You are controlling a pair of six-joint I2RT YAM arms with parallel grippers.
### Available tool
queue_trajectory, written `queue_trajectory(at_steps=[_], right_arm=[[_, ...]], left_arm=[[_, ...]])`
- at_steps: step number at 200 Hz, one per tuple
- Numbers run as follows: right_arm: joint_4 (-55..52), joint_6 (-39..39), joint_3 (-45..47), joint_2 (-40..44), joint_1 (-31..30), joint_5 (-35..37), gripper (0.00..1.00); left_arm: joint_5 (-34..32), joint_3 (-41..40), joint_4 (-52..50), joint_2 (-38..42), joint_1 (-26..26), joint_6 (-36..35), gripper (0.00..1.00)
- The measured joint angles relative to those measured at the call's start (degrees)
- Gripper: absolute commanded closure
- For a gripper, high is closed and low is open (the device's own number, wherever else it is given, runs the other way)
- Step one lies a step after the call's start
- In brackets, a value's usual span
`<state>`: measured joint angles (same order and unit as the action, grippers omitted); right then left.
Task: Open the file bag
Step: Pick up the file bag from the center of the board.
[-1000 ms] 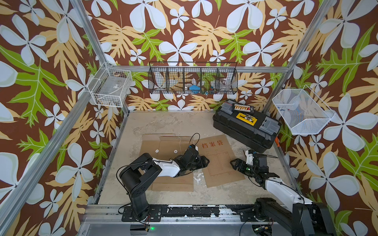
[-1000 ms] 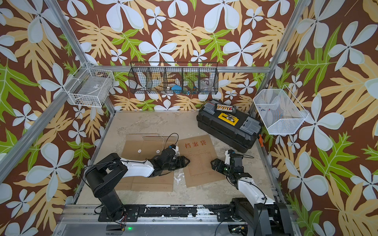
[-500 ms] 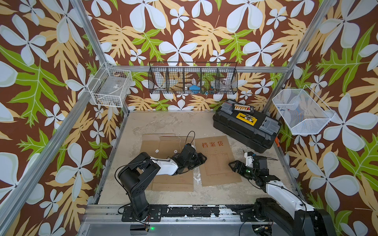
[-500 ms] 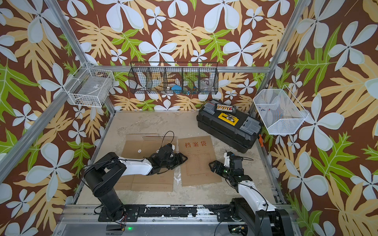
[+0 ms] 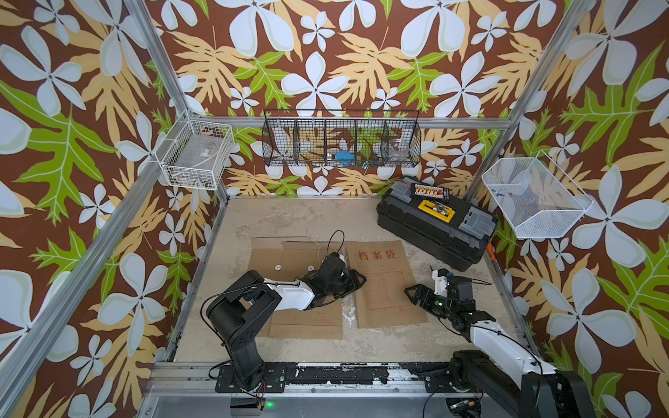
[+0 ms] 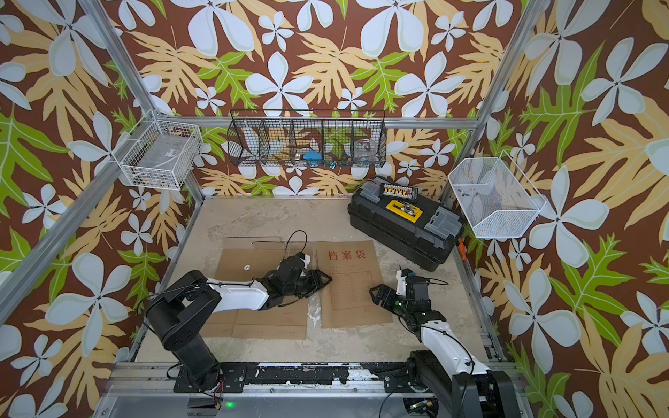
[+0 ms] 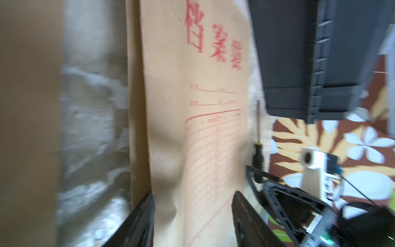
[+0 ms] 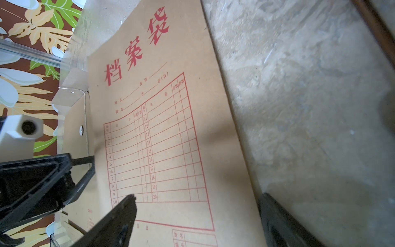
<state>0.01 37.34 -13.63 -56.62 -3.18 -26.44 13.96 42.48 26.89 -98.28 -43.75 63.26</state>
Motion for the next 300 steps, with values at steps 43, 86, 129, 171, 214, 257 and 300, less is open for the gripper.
queue_trajectory(at_steps=[43,86,129,171,214,257,300], right_arm=[[0.57,-0.02,0.48,0.42,-0.24,0.26,0.09],[0.09,-0.02,0.52,1.03,-0.5,0.59,0.09],[-0.02,0.04,0.63,1.29,-1.27,1.11,0.09],[0.15,0.15,0.68,1.16,-2.14,1.07,0.09],[0.63,0.28,0.42,0.42,-2.93,1.22,0.09],[0.7,0.57,0.37,0.42,-3.39,1.73,0.09],[0.63,0.98,0.26,0.39,-3.72,2.32,0.09]], left_arm=[[3.56,-1.05,7.85,1.01,0.02,0.04,0.43],[4.48,-2.58,10.58,0.87,0.02,0.87,0.4],[4.76,-3.89,11.93,2.95,0.02,0.85,0.43],[6.05,-5.05,15.43,3.78,0.02,0.74,0.45],[7.21,-5.03,17.29,1.22,0.02,0.66,0.45],[6.4,-3.72,15.63,-0.85,0.02,-0.5,0.46],[2.62,-1.44,8.39,-1.44,0.04,-3.85,0.46]])
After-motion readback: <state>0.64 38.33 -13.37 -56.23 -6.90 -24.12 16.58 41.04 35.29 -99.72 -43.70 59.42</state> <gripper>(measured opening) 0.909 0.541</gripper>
